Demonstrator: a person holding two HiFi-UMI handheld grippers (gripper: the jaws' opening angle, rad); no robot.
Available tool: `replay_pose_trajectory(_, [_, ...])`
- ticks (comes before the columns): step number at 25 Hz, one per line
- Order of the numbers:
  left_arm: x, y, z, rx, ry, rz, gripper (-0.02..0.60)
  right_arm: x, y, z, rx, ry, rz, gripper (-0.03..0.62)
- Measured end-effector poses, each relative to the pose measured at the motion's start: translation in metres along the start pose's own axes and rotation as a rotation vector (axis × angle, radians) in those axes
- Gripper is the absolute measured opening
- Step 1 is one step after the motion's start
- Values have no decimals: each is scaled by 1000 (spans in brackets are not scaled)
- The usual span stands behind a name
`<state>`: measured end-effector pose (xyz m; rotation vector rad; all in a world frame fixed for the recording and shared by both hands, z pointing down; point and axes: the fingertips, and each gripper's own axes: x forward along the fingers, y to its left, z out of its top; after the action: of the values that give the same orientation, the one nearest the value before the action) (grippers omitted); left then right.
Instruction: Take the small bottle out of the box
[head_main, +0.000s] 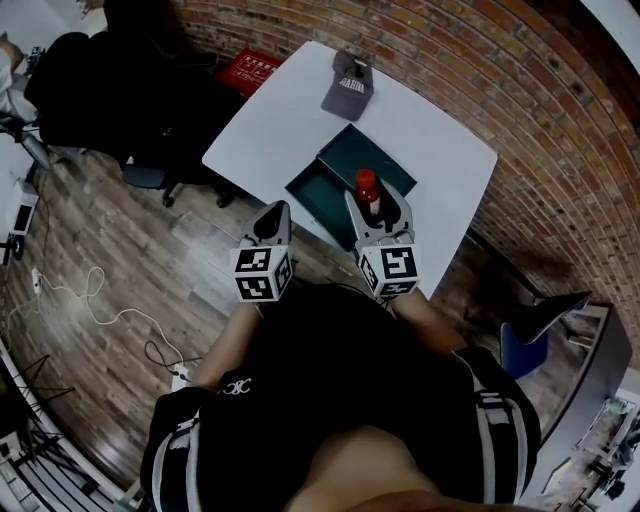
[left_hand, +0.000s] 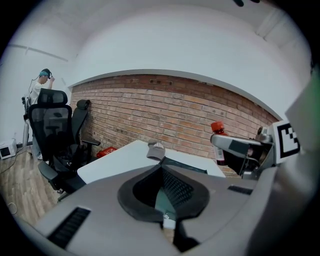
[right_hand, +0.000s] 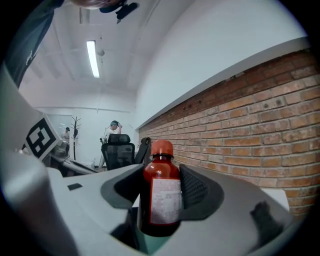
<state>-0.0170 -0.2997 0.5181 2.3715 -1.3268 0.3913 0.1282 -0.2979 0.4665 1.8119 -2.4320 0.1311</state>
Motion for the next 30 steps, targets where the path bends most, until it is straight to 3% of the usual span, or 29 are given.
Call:
replay_pose_trajectory(11, [5, -4, 8, 19, -22, -39, 13, -10, -7, 1, -55, 4, -75, 216])
replay_pose_trajectory(30, [-4, 8, 7, 3, -22, -72, 14, -7, 10, -2, -55, 29, -78, 216])
